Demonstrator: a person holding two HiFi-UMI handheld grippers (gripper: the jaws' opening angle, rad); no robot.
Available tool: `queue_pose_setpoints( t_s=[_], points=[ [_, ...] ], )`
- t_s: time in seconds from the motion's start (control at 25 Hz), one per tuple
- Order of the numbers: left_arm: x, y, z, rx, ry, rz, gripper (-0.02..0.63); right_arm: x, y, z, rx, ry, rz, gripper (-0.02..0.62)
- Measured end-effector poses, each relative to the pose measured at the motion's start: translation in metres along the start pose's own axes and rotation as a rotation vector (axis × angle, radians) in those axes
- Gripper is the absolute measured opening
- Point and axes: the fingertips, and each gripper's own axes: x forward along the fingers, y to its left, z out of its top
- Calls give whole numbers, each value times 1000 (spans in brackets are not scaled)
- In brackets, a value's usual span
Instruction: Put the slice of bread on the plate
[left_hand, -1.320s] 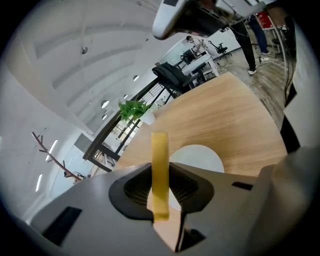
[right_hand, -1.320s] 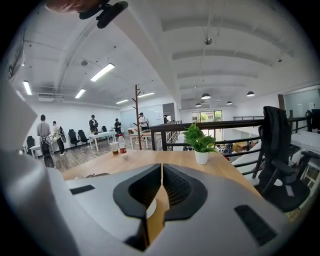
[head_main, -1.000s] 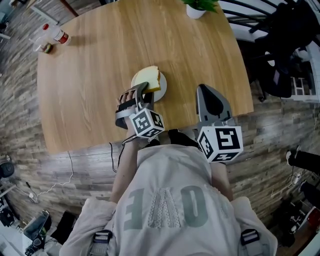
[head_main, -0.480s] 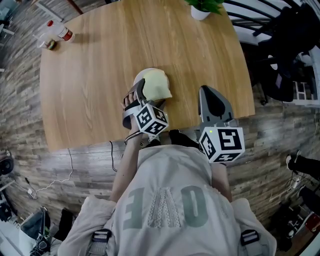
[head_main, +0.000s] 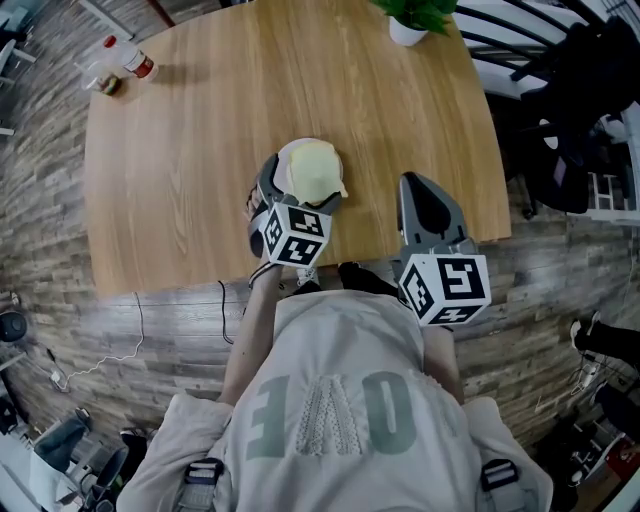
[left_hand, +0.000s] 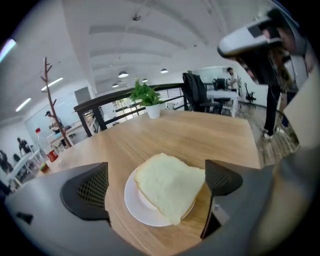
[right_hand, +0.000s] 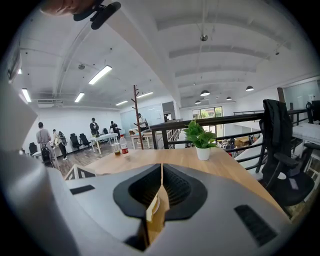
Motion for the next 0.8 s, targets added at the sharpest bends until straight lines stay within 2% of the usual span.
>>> queue_pose_setpoints(
  t_s=[0.08, 0.24, 0.4, 0.6, 0.68, 0.8],
  points=[
    [-3, 10, 8, -89, -40, -2, 584, 2, 1, 2, -2, -6, 7, 23],
    [-17, 27, 30, -162, -128, 9, 583, 8, 2, 16, -27, -34, 23, 23],
    [-43, 54, 68, -299, -293, 32, 583, 17, 4, 41, -55, -96, 41, 23],
    [-103, 98, 121, -359, -532, 141, 577, 25, 12, 71, -71, -171, 75, 23],
    [-133, 111, 141, -367, -634, 183, 536, 27, 16, 80, -72, -196, 91, 23],
    [-178, 126, 163, -336, -767, 261, 357, 30, 29, 91, -113, -233, 137, 23]
  ],
)
